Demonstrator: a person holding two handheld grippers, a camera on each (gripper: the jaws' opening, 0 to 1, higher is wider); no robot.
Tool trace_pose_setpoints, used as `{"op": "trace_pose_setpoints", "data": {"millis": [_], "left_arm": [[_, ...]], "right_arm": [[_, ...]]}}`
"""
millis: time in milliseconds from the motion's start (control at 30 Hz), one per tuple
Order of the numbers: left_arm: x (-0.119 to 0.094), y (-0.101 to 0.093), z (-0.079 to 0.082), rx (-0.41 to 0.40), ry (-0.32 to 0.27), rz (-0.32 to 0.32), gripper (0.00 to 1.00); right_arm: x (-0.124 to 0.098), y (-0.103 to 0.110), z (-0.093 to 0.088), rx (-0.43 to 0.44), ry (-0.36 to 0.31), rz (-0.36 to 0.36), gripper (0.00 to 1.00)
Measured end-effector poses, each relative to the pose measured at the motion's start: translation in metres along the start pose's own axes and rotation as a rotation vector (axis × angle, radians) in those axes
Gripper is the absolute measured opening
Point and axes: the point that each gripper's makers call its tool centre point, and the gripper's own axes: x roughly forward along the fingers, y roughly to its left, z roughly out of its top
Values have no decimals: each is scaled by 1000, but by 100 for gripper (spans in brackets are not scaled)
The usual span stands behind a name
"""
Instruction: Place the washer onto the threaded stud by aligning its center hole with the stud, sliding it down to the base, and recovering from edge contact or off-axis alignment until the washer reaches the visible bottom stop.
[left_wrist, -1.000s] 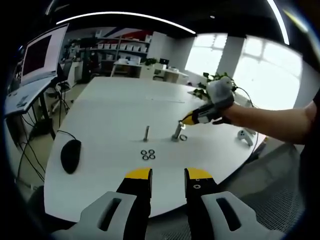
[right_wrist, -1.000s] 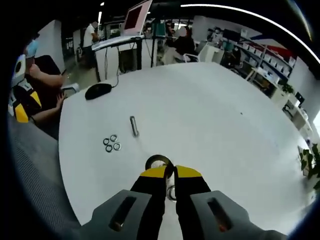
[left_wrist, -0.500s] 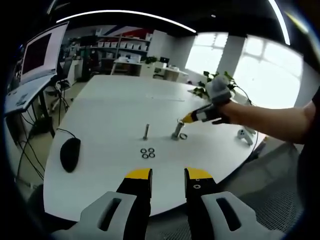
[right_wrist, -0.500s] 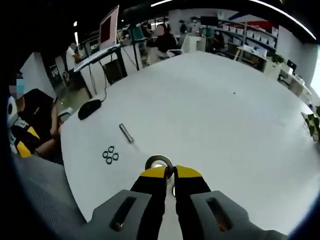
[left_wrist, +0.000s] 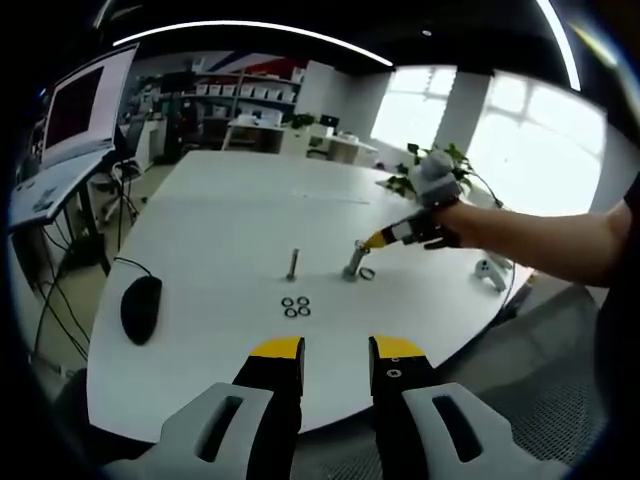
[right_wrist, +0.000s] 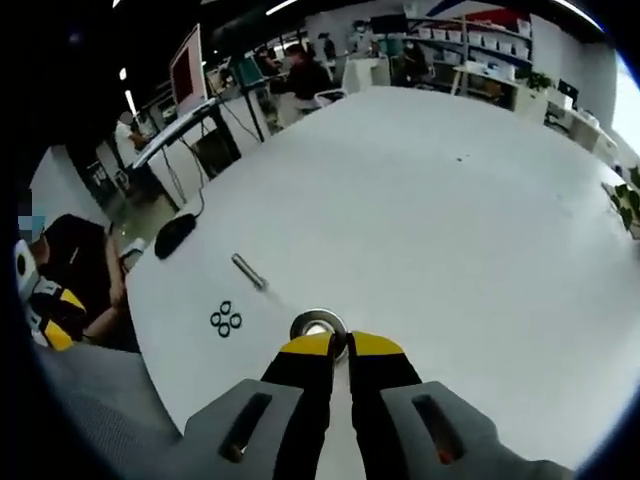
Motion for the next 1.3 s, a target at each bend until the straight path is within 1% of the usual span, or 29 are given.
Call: {"op": "trace_pose_setpoints", "data": {"millis": [167, 267, 433, 600, 633, 733, 867, 933, 967, 1033, 1067, 1167, 1233, 1300], "left_arm": [[0, 0, 1, -1, -4, 1, 23], [0, 1, 1, -2, -5, 1, 23], [0, 0, 2, -8, -13, 0, 23], [0, 0, 1, -3, -7, -1, 23], [0, 0, 1, -3, -7, 0, 23], [0, 0, 1, -4, -6, 1, 23], [0, 0, 1, -3, -4, 1, 23], [0, 0, 1, -4, -5, 1, 23], [0, 0, 1, -4, -5, 2, 23], [0, 0, 1, -4, -4, 1, 23], [0, 0, 1, -3, -4, 1, 23], [-1, 0, 0, -3, -4, 1, 23], [0, 1, 1, -5, -5, 3, 23], [0, 1, 1, -5, -6, 3, 23]], "right_arm": [[1, 2, 3, -49, -5, 7, 7], [3, 7, 3, -65, -17, 38, 8], [3, 5, 3, -59, -24, 34, 9], [1, 5, 3, -68, -31, 30, 8], [-1, 3, 6, -76, -52, 18, 8], [-6, 0, 9, -48, -78, 18, 7], [-11, 2, 10, -46, -97, 21, 3], [-12, 6, 6, -54, -100, 27, 3], [-9, 5, 0, -80, -77, 23, 3], [-5, 4, -8, -115, -56, 16, 3], [-4, 5, -18, -119, -12, 24, 3], [-4, 4, -21, -86, -40, 22, 3], [-4, 5, -23, -77, -37, 29, 3], [-4, 6, -24, -86, -32, 28, 3]]}}
